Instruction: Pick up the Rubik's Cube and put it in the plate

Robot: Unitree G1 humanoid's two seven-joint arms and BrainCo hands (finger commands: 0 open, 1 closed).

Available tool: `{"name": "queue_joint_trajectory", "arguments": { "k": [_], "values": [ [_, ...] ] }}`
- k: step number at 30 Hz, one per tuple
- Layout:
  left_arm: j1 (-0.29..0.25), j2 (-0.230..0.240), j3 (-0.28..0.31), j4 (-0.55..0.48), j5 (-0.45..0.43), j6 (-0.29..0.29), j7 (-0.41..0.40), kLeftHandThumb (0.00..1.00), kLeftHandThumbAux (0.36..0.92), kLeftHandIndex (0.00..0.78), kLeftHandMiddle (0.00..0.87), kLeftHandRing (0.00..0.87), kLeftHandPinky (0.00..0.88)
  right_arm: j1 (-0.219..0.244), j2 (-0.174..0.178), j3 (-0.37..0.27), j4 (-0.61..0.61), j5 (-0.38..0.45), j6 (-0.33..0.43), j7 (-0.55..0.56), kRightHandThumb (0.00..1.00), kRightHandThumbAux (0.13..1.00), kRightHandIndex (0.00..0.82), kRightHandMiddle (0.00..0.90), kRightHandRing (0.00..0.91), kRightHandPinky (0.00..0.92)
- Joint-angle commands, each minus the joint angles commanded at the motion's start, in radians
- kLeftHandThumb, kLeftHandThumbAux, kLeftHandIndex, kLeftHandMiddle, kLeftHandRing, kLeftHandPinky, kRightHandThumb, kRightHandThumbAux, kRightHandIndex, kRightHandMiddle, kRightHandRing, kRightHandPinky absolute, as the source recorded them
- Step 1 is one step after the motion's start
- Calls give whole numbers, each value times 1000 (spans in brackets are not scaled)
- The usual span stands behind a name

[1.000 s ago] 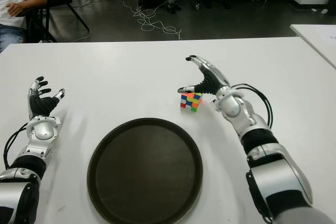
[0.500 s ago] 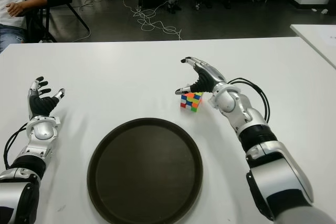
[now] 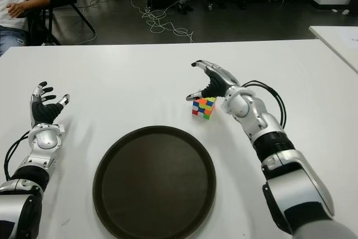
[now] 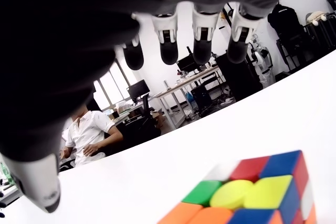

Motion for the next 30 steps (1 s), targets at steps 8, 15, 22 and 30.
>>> {"name": "queue_joint_trajectory", "arguments": {
  "k": [8, 15, 22, 30],
  "values": [
    [0, 3, -3, 1, 1, 4, -1, 75, 735, 142, 210, 236, 285, -7, -14, 33, -12, -30, 20, 35, 0, 678, 51, 40, 54, 30],
    [1, 3, -3, 0, -2, -2, -6, 96, 743, 155, 217, 244, 292, -7, -35, 56, -31, -54, 29, 72, 0, 705, 43, 21, 31, 7],
    [7, 3, -1, -5, -5, -13, -8, 100, 757, 151, 204, 230, 276, 6, -40, 51, -51, -55, 52, 68, 0, 730, 43, 30, 41, 14],
    [3, 4, -3, -1, 0, -2, 1, 78, 758, 155, 212, 236, 274, 20, -46, 46, -70, -49, 93, 78, 0, 748, 42, 42, 59, 28]
  ]
}}
